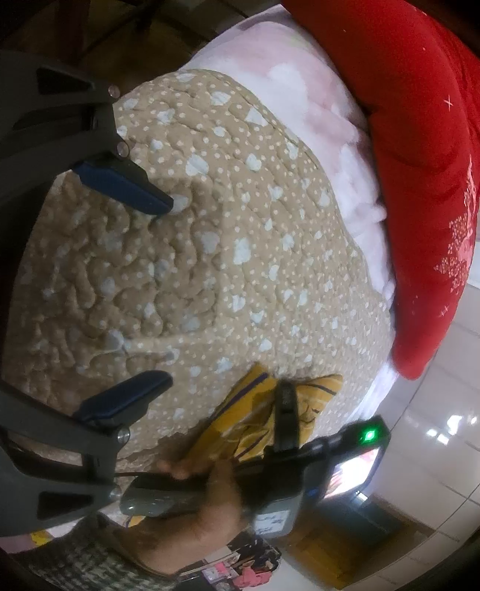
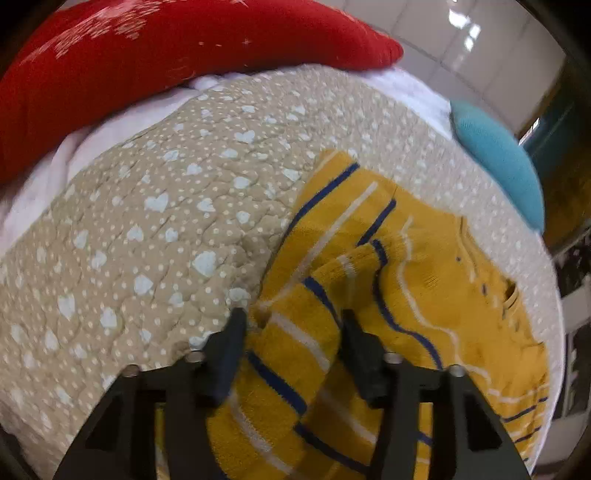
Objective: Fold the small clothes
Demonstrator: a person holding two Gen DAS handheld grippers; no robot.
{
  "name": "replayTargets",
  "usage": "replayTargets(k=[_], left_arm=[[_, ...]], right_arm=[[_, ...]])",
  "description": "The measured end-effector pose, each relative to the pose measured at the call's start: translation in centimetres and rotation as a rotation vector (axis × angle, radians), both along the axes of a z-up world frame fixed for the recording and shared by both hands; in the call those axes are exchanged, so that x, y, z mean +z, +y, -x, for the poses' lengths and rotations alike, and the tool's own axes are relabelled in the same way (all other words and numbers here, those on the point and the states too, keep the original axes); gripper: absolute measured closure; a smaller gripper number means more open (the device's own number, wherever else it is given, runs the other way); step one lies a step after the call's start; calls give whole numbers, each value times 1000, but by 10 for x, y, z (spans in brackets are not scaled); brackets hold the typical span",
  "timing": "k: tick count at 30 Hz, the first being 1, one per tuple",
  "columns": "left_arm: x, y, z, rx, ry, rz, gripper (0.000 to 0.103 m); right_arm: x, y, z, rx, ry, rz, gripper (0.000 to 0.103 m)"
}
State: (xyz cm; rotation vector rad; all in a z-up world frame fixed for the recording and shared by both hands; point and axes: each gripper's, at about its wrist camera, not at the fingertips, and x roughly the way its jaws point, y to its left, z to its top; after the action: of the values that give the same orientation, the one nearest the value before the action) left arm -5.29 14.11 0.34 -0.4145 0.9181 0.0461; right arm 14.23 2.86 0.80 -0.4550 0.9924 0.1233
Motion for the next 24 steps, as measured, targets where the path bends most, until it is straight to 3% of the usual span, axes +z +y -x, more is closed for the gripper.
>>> replayTargets(k=[3,11,17,20,24], left_arm=[[2,-1,3,11,10,-2,18],[19,-23,5,-5,21,12,18],[45,-82,-19,-158,-34,6,17],[54,-124,-36,-268,-53,16,17],[64,-172,-67,-364,-91,19,17]], right_arm=[[7,-11,3,-3,-18,-26,79],[62,-83,23,-21,-71,-323,85],[98,-182,41,-118,-118,-531,85],[101,-241,50,-187,-130,-629,85],[94,-307,69,-283,-147,-678,85]])
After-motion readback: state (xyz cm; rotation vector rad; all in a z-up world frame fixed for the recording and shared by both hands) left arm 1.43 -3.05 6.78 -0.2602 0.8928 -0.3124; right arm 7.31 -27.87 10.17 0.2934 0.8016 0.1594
